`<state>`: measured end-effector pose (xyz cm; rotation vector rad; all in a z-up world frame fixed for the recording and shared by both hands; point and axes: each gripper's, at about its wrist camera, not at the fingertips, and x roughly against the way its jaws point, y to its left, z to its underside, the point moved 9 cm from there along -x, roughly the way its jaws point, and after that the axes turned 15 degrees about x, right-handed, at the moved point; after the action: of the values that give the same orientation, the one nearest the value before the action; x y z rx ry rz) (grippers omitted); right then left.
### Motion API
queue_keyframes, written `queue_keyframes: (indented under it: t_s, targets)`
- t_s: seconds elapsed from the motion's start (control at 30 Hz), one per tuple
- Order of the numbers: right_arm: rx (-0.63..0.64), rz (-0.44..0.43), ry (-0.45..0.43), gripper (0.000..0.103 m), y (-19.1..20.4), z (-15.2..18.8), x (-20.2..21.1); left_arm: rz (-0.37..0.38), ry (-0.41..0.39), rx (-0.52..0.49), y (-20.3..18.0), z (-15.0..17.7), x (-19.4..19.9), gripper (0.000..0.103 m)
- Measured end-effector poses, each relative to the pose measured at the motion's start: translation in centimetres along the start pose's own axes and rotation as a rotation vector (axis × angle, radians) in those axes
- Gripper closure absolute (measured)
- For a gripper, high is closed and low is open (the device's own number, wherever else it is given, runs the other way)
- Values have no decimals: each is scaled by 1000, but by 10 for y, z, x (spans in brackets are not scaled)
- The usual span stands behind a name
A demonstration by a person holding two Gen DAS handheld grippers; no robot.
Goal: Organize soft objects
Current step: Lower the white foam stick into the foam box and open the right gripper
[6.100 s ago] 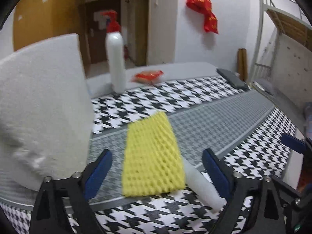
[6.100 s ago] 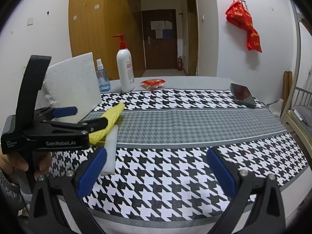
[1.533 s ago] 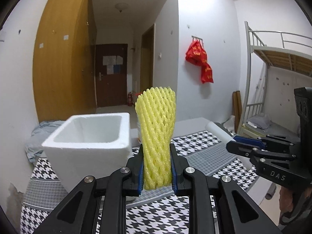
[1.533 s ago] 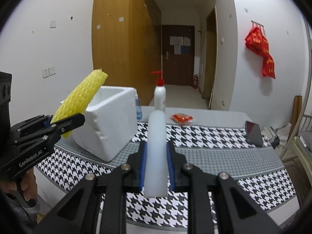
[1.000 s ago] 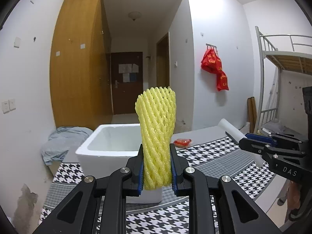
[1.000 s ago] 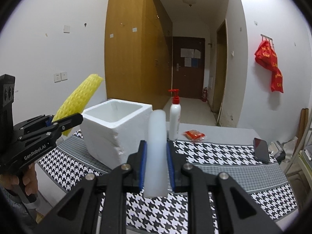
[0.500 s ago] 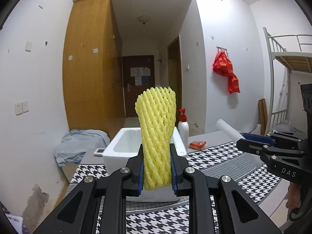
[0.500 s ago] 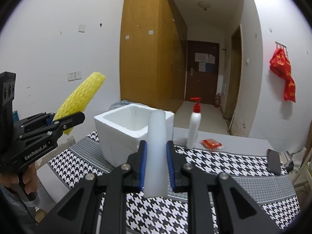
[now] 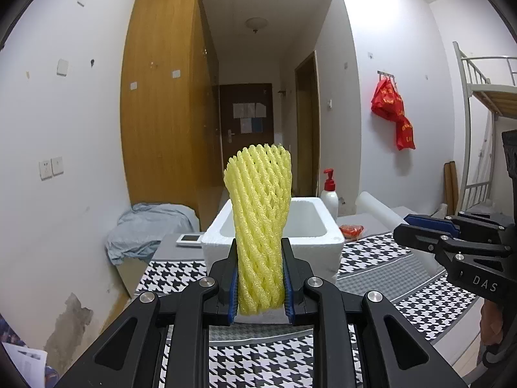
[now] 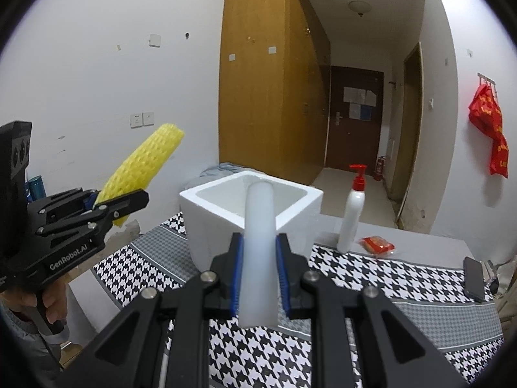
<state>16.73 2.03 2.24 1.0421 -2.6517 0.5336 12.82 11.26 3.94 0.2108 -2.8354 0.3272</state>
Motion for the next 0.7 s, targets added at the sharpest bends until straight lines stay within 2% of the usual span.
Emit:
queue_keyframes:
  t_s: [0.7]
  targets:
    - [-4,-22,24,79,1,-22,-42,-6,21,7,18,-15,-31,80]
